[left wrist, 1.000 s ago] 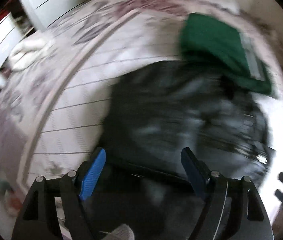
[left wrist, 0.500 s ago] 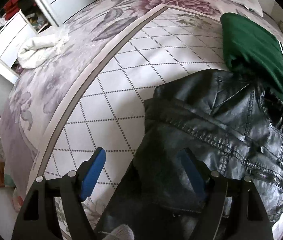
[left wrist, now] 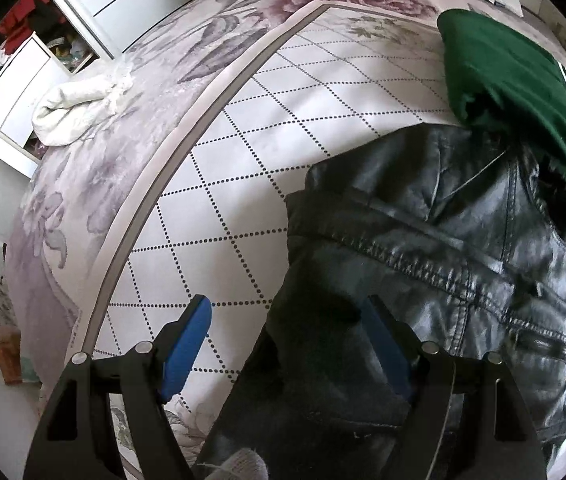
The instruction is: Fold large clothes
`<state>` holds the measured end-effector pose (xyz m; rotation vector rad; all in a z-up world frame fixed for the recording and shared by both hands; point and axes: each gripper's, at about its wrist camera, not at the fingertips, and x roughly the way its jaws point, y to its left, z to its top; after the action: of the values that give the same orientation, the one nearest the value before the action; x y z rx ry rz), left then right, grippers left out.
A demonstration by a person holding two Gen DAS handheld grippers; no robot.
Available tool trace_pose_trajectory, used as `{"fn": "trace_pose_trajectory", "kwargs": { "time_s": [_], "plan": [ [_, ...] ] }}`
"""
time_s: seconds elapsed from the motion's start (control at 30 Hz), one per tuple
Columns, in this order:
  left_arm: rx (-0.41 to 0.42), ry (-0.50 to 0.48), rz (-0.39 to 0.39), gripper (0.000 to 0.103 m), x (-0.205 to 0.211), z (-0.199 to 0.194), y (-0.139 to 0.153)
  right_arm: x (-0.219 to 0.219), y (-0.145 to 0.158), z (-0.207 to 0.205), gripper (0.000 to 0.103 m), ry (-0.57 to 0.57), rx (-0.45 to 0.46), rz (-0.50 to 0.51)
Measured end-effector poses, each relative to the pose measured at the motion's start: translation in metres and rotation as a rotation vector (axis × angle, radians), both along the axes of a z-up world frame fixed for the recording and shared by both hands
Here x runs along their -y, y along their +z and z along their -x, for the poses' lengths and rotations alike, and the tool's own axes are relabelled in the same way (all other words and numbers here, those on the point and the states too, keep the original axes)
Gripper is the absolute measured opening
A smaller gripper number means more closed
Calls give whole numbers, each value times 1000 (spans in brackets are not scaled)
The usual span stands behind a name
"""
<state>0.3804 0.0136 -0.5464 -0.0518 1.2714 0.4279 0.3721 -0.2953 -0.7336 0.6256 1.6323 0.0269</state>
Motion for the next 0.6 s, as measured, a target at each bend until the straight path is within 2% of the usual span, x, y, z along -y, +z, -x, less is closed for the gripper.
{"fn": "trace_pose_trajectory", "kwargs": {
  "time_s": [0.03,0.07,0.1,0.13,0.3,0.4,0.5,0.57,0.6],
  "plan": [
    [-3,-2,-2,77,0,1,0,-8,2,0,28,35,17,73],
    [-5,-5,-5,77,0,1,0,-14,8,1,25,56,42,113],
    [-5,-8,-11,77,0,2,1,-17,13,2,12,60,63,130],
    [-5,-9,-16,77,-1,2,2,-17,23,4,6,49,93,154],
    [20,-3,-16,77,-6,2,12,-5,81,27,3,-83,228,186],
    [9,2,-8,77,-6,-7,2,4,101,32,3,-124,265,220],
    [-49,-5,-22,79,-6,-25,-29,14,80,34,3,-122,211,243],
    [-76,-10,-28,85,-7,-33,-45,17,54,32,3,-118,151,260],
    [-70,-9,-37,92,-8,-36,-48,13,42,27,3,-113,132,263]
  ]
}}
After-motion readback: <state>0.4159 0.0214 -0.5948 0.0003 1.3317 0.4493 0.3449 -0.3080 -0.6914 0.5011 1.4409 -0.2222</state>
